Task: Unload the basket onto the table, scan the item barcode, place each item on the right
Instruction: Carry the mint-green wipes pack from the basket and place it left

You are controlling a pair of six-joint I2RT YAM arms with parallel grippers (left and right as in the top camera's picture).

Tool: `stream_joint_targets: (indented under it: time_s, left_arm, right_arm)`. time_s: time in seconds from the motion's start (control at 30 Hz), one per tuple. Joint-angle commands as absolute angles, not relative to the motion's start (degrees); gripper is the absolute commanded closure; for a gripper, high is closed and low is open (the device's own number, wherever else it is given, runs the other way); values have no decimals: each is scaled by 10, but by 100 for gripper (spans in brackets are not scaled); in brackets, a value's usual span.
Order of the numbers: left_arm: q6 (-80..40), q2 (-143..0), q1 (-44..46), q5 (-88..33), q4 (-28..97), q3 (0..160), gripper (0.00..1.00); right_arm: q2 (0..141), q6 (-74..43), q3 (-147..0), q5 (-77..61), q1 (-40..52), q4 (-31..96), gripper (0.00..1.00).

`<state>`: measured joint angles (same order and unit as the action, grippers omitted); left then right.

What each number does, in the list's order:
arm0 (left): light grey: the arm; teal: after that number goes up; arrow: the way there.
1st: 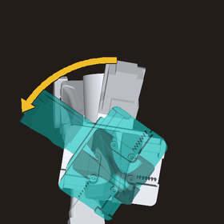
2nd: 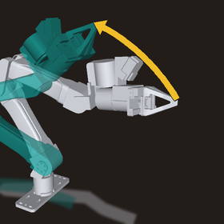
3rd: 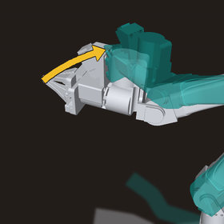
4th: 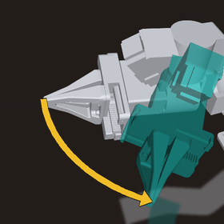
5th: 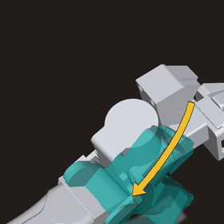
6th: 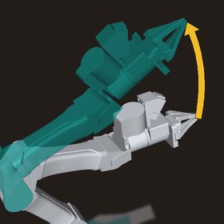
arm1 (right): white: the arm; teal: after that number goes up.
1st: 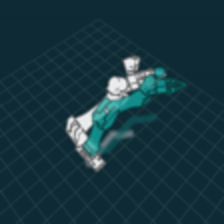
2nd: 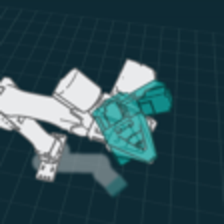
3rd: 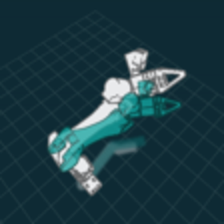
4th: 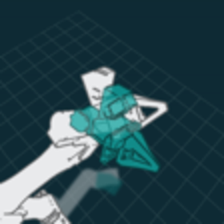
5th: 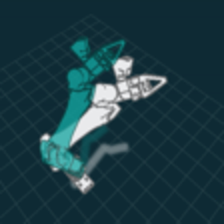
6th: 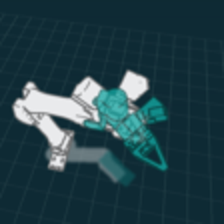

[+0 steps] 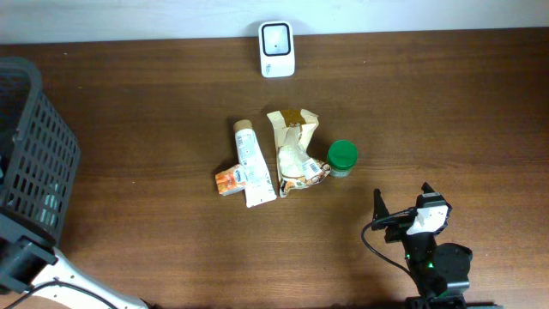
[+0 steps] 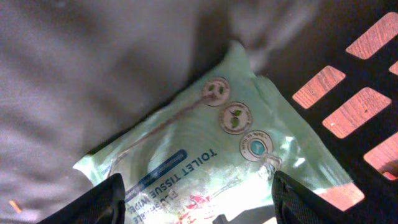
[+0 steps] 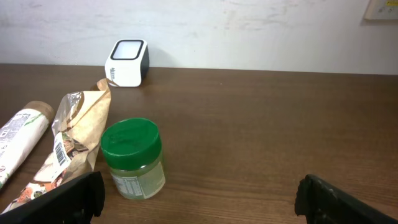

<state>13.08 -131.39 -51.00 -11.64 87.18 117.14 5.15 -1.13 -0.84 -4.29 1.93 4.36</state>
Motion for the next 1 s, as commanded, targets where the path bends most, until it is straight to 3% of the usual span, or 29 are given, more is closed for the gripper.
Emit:
stream_joint_targets:
  time_s: [0.0,0.13,0.3,0.43,0.57,0.83,0.87,0.9,0.93,0.97]
  left_arm:
    - [162,-1337,-508,-144,871,1170,29]
    - [157,-1343,-508,-87,856,1170,50]
    - [116,-1343,-508,-34,817,1170,48]
    - [34,-1343,-508,95,788,1170,51]
    - [26,-1343,-483,91,756,1170,41]
    - [-26,-1343,-453,181,756,1081,41]
    - [-26,-1343,-453,183,755,1081,46]
    - [-26,-1343,-453,183,752,1081,61]
    - [-26,-1343,-453,183,752,1081,86]
    - [-26,-1343,-453,183,753,1082,97]
  right_arm:
    - [48,-13,-6,-42,22,46,2]
    - [48,-13,-6,-42,22,46,2]
    - [48,-13,-6,-42,22,46,2]
    - [48,-13,-6,-42,22,46,2]
    - [48,-13,-6,-42,22,46,2]
    - [48,-13,-6,-42,22,46,2]
    - [48,-13,-6,-42,22,46,2]
    - [48,-13,-6,-42,22,46,2]
    - [48,-13,-6,-42,22,46,2]
    - [48,-13,-6,-42,22,46,2]
